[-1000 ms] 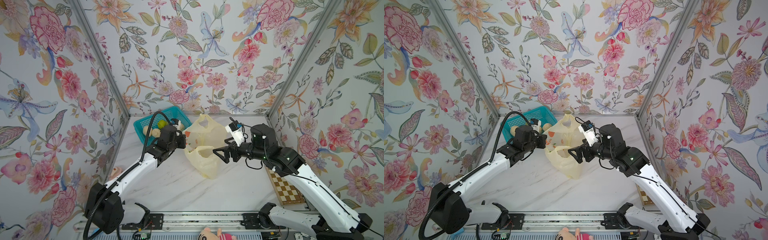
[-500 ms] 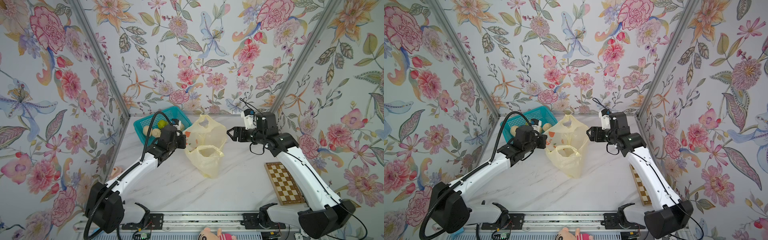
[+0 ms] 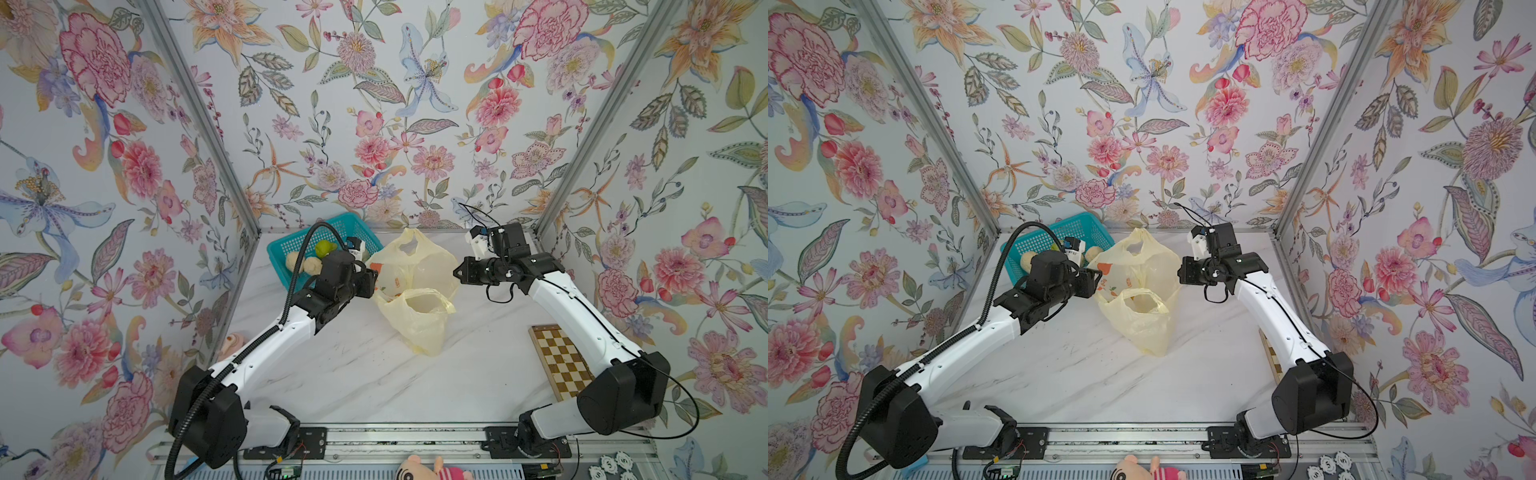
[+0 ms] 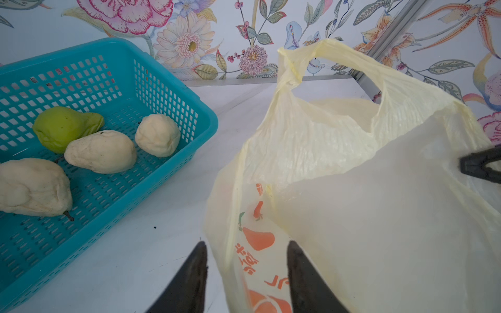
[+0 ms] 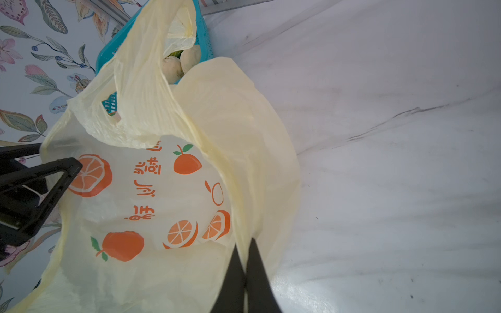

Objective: Place the pears into plastic bags & tie knots
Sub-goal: Pick up the plastic bag at the center of the board, then pick up the pear from the basket.

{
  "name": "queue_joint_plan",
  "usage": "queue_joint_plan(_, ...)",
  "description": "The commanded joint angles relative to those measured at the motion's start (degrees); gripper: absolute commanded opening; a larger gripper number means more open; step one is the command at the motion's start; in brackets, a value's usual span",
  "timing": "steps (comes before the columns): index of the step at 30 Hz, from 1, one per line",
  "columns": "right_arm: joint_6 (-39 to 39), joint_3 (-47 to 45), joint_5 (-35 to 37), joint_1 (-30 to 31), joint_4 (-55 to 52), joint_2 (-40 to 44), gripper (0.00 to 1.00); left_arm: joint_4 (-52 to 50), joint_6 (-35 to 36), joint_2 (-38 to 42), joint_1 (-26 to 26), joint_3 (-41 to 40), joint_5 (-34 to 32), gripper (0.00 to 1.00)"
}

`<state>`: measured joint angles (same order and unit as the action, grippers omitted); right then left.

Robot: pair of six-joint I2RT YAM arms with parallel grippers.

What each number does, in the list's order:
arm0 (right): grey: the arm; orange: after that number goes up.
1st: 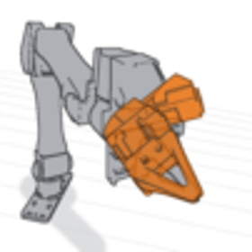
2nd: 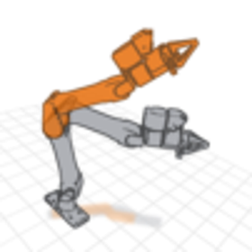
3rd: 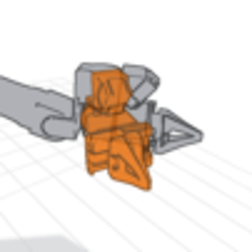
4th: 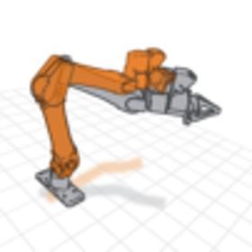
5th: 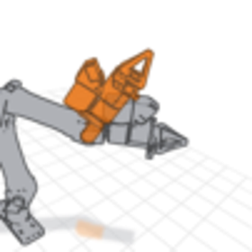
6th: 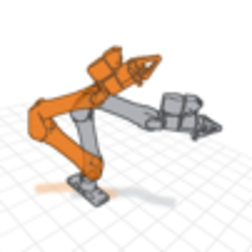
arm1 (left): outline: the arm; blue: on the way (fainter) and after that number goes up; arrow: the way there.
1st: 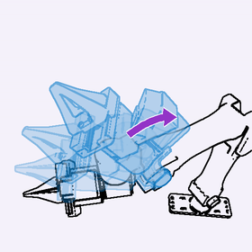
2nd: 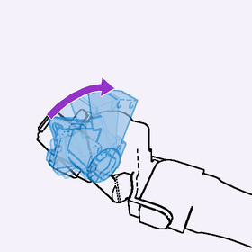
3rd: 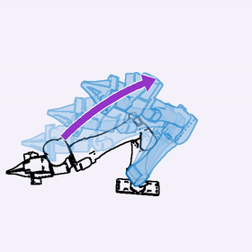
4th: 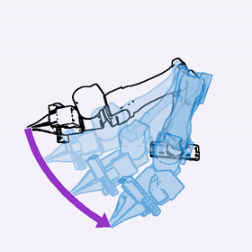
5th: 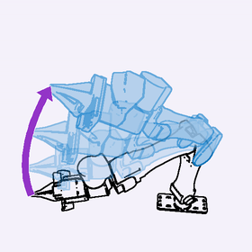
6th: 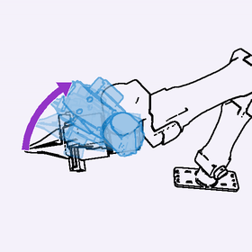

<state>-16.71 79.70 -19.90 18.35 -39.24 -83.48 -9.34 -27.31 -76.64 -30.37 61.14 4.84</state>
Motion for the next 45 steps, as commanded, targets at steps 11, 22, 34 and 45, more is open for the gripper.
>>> queue_joint_plan(11,0.5,-3.0,1.1,-0.4,-0.8,2.7,0.00,-10.0,11.7,-8.6,10.7,17.9,-11.0,0.72)
queue_joint_plan(22,0.6,-3.6,0.7,-0.8,-0.8,3.0,0.00,-14.8,8.5,-30.4,20.1,29.2,-20.9,0.93)
queue_joint_plan(34,0.4,-4.5,0.8,-0.8,-0.7,3.7,0.00,-14.6,-2.1,-48.4,25.7,38.3,-14.8,0.97)
queue_joint_plan(45,-0.4,-4.8,1.1,-0.8,-0.5,4.1,0.00,-7.9,-5.6,-48.9,27.0,32.3,-7.6,0.74)
